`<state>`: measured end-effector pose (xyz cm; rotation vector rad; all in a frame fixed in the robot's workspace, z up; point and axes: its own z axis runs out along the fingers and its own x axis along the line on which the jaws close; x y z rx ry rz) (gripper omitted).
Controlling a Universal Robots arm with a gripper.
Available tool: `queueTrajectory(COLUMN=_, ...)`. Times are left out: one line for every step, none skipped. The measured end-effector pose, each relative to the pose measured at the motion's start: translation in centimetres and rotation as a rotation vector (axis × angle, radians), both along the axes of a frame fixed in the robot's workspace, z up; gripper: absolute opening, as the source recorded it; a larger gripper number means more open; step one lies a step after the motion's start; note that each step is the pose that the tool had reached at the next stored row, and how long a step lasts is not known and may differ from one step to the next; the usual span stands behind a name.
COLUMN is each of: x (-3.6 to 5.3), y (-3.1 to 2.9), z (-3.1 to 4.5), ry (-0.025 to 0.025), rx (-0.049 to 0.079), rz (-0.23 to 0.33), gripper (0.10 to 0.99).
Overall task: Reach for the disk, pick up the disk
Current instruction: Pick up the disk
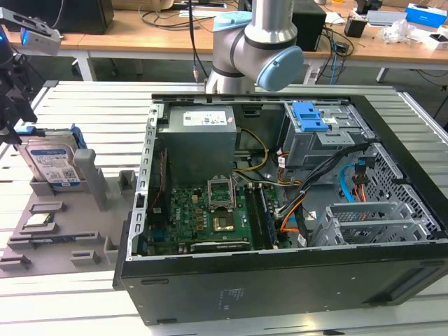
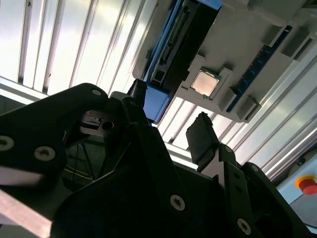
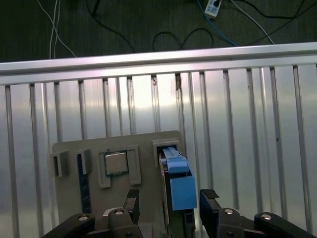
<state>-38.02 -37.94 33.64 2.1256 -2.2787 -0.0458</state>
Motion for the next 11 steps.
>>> queueTrajectory(x=0.00, y=0.03, z=-0.06, ry=0.0000, rx=0.000, rz=0.000, gripper=0.600)
queueTrajectory(x=-0.01, y=0.10, z=-0.15, ry=-0.0001, rx=0.000, rz=0.001, gripper=0.600)
queueTrajectory(x=-0.01, y=0.18, z=-0.24, ry=-0.0002, rx=0.000, rz=0.002, gripper=0.600)
queueTrajectory(x=0.00, y=0.31, z=-0.33, ry=0.0000, rx=0.000, rz=0.003, gripper=0.600)
queueTrajectory(x=0.00, y=0.39, z=-0.39, ry=-0.0001, rx=0.000, rz=0.004, gripper=0.600)
queueTrajectory(x=0.00, y=0.50, z=-0.45, ry=-0.0001, rx=0.000, rz=0.006, gripper=0.600)
queueTrajectory(x=0.01, y=0.68, z=-0.58, ry=0.0000, rx=0.000, rz=0.008, gripper=0.600)
queueTrajectory(x=0.01, y=0.80, z=-0.66, ry=0.0000, rx=0.000, rz=0.010, gripper=0.600)
queueTrajectory(x=0.01, y=0.86, z=-0.74, ry=-0.0001, rx=0.000, rz=0.011, gripper=0.600)
queueTrajectory(x=0.01, y=0.96, z=-0.91, ry=-0.0002, rx=0.000, rz=0.014, gripper=0.600)
queueTrajectory(x=0.02, y=0.99, z=-1.03, ry=-0.0001, rx=0.000, rz=0.015, gripper=0.600)
